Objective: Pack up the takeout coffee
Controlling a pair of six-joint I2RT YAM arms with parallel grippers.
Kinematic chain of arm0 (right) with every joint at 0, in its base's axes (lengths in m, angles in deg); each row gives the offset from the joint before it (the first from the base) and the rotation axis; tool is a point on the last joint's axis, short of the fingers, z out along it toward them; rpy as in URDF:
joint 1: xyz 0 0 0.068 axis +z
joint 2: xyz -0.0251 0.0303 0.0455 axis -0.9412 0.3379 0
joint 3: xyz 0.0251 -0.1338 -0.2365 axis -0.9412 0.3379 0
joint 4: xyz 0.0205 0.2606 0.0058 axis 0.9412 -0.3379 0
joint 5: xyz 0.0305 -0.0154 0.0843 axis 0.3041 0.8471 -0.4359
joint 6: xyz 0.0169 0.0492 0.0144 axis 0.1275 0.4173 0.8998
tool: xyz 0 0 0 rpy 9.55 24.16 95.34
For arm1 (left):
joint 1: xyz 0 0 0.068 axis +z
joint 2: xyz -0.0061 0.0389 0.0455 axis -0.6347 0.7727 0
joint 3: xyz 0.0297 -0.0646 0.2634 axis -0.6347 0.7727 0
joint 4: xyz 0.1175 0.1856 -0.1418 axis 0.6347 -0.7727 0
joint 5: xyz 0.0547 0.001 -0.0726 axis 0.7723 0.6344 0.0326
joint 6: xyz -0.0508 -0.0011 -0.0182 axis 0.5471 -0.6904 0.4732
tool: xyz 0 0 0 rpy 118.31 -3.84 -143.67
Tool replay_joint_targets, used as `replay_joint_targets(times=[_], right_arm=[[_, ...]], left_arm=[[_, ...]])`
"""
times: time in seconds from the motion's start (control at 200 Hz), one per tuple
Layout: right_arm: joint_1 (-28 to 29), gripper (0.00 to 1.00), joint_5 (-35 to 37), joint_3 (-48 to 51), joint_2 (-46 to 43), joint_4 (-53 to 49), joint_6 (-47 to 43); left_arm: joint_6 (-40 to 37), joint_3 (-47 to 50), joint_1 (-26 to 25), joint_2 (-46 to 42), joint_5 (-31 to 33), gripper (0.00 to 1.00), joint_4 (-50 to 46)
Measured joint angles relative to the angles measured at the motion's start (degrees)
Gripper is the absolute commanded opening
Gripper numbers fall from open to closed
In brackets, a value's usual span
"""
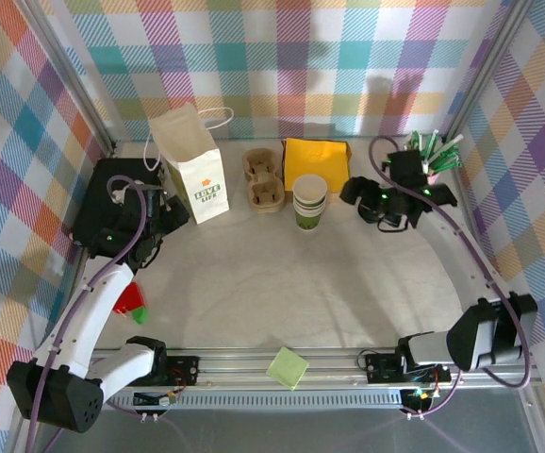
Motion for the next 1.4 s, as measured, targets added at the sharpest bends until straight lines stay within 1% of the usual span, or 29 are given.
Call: replay_joint_targets(times=[0.135, 0.17, 0.23, 0.275, 0.33, 0.425, 0.655, 0.885, 1.02, 1.225, 1.4], right_arm=[[5.84, 0.89, 1.73, -9.62, 6.93, -5.86, 1.38], [7.04, 0.86, 2.54, -11.80, 8.66, -7.04, 1.60], [8.66, 0.84, 3.82, -15.30, 11.54, -8.74, 1.95], [9.66, 0.79, 4.61, -17.79, 13.77, -9.94, 1.99], [10.56, 0.77, 5.53, -20.59, 16.26, -11.04, 2.14], [11.63, 0.68, 7.32, -25.42, 20.68, -13.07, 2.10], [12.50, 0.60, 11.10, -33.77, 28.26, -16.35, 1.64], [12.55, 0.50, 13.46, -35.56, 31.04, -17.70, 1.64], [12.55, 0.41, 14.12, -36.09, 32.02, -17.88, 1.51], [12.55, 0.32, 14.23, -36.11, 33.09, -18.03, 1.42], [12.59, 0.17, 14.25, -36.13, 33.24, -18.01, 1.38]], left_arm=[[-0.02, -0.04, -0.48, -1.05, -7.54, 0.99, -6.38], [-0.15, -0.04, -0.63, -1.70, -9.05, 0.99, -7.23], [-0.22, -0.07, -0.94, -3.17, -11.56, 0.99, -8.37], [-0.39, -0.07, -1.11, -4.37, -13.09, 0.99, -8.81], [-0.48, -0.09, -1.36, -5.53, -14.58, 0.98, -9.38], [-0.92, -0.09, -1.44, -6.97, -16.90, 0.98, -9.84], [-2.10, -0.09, -1.81, -8.59, -19.89, 0.97, -9.84], [-2.58, -0.09, -1.97, -10.05, -20.37, 0.97, -9.81], [-2.58, -0.09, -2.14, -10.03, -20.37, 0.96, -9.60], [-2.56, -0.07, -2.14, -10.03, -20.39, 0.96, -9.51], [-2.56, -0.04, -2.14, -10.03, -20.61, 0.96, -9.44]])
